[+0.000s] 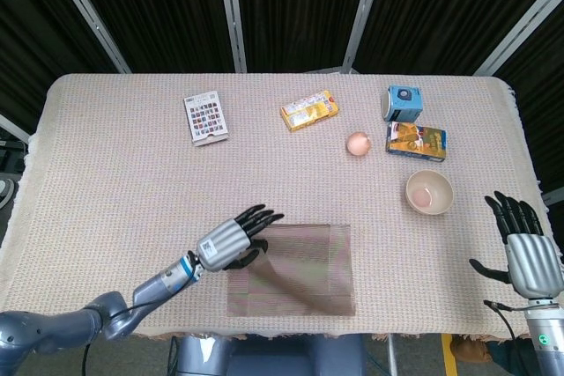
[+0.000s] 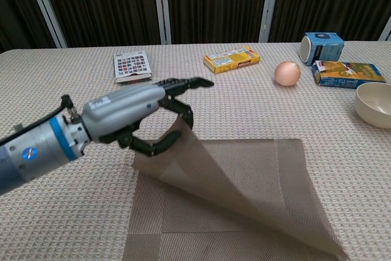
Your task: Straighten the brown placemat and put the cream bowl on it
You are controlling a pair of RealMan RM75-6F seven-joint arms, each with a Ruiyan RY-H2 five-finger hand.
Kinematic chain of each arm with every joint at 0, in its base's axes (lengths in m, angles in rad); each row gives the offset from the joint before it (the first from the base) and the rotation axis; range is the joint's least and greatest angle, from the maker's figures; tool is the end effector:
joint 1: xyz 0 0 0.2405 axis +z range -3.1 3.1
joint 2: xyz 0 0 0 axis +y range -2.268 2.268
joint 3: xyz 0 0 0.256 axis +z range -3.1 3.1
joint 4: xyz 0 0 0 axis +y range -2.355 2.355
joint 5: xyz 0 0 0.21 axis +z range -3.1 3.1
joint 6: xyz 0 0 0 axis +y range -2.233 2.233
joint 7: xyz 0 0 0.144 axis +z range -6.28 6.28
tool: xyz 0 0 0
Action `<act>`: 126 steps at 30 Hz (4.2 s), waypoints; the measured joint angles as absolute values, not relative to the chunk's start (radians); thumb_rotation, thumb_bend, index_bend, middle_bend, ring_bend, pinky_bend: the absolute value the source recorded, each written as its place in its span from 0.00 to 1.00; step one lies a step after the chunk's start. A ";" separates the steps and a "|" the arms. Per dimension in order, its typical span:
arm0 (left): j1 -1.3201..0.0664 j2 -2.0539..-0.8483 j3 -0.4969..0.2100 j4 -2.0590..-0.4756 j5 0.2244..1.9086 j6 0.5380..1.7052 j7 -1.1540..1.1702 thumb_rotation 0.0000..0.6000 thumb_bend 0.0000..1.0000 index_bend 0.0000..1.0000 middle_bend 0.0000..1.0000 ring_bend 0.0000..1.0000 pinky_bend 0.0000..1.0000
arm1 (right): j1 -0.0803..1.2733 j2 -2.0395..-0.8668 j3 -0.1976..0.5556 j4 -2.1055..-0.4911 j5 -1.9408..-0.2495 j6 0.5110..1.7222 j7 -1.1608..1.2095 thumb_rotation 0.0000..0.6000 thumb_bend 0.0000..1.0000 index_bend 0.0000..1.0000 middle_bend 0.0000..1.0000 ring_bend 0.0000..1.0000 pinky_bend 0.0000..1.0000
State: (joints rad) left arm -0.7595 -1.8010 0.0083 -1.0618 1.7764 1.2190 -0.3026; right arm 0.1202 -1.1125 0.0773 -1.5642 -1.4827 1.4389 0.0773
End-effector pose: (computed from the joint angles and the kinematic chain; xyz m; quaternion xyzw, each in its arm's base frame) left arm -0.1234 0.2969 -0.0762 -0.7807 -0.2936 -0.5177 0.1904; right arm -0.3167 -0.1989 0.1652 0.5914 -0.3938 0.3999 0.5790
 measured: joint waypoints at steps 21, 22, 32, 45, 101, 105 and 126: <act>-0.779 -1.723 -0.245 -0.811 1.366 0.986 -0.323 1.00 0.18 0.16 0.00 0.00 0.00 | 0.125 -1.120 0.075 -1.572 -1.487 1.431 0.055 1.00 0.00 0.00 0.00 0.00 0.00; -0.773 -1.721 -0.238 -0.796 1.364 0.978 -0.328 1.00 0.06 0.03 0.00 0.00 0.00 | 0.126 -1.122 0.074 -1.571 -1.488 1.428 0.052 1.00 0.00 0.00 0.00 0.00 0.00; -0.698 -1.651 -0.204 -0.810 1.351 1.008 -0.308 1.00 0.00 0.00 0.00 0.00 0.00 | 0.141 -1.137 0.053 -1.566 -1.514 1.396 0.030 1.00 0.00 0.01 0.00 0.00 0.00; -0.514 -1.358 -0.186 -1.358 1.300 1.220 0.012 1.00 0.00 0.00 0.00 0.00 0.00 | 0.301 -1.158 0.008 -1.578 -1.645 1.175 0.024 1.00 0.00 0.05 0.00 0.00 0.00; -0.273 -1.151 -0.152 -1.751 1.249 1.438 0.247 1.00 0.00 0.00 0.00 0.00 0.00 | 0.602 -1.588 -0.020 -1.256 -1.709 0.966 -0.076 1.00 0.20 0.25 0.00 0.00 0.00; -0.272 -1.151 -0.153 -1.751 1.250 1.434 0.246 1.00 0.00 0.00 0.00 0.00 0.00 | 0.608 -1.600 -0.013 -1.255 -1.703 0.980 -0.074 1.00 0.30 0.29 0.00 0.00 0.00; -0.262 -1.145 -0.157 -1.754 1.261 1.432 0.238 1.00 0.00 0.00 0.00 0.00 0.00 | 0.586 -1.603 -0.089 -1.198 -1.803 1.171 0.073 1.00 0.52 0.75 0.17 0.00 0.00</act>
State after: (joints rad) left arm -0.2621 -1.1449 -0.1569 -1.7542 1.2614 1.4321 0.2382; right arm 0.5856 -1.6029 -0.0893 -1.1979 -1.8033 1.1714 0.0735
